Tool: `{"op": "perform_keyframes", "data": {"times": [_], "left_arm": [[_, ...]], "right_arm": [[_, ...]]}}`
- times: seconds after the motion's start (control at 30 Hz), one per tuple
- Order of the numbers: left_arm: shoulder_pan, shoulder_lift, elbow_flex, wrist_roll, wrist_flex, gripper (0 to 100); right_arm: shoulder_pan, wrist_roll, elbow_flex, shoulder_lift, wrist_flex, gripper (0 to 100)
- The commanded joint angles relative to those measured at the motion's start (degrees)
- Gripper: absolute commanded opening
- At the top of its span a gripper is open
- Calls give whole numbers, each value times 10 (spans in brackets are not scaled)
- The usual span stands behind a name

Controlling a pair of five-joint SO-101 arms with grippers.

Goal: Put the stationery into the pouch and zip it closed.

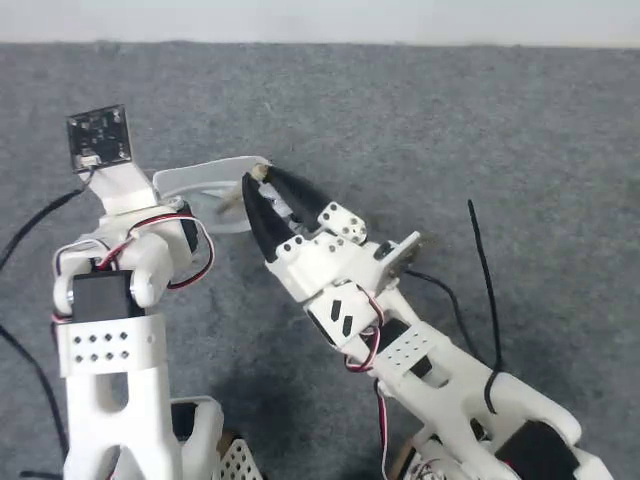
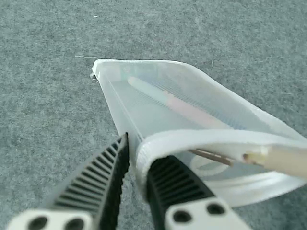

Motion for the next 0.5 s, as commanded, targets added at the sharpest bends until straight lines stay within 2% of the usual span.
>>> {"op": "perform_keyframes", "data": {"times": [0.0,0.3,0.47], "left_arm": [[4,-3,-17,-4,-3,12],[3,-4,-7,-4,-10,12],[3,-4,0,-4,-14,12]], "right_arm": [[-7,-1,-9,-5,46,6],[-7,-1,-64,-7,217,6],[-7,-3,-68,-67,299,6]]}}
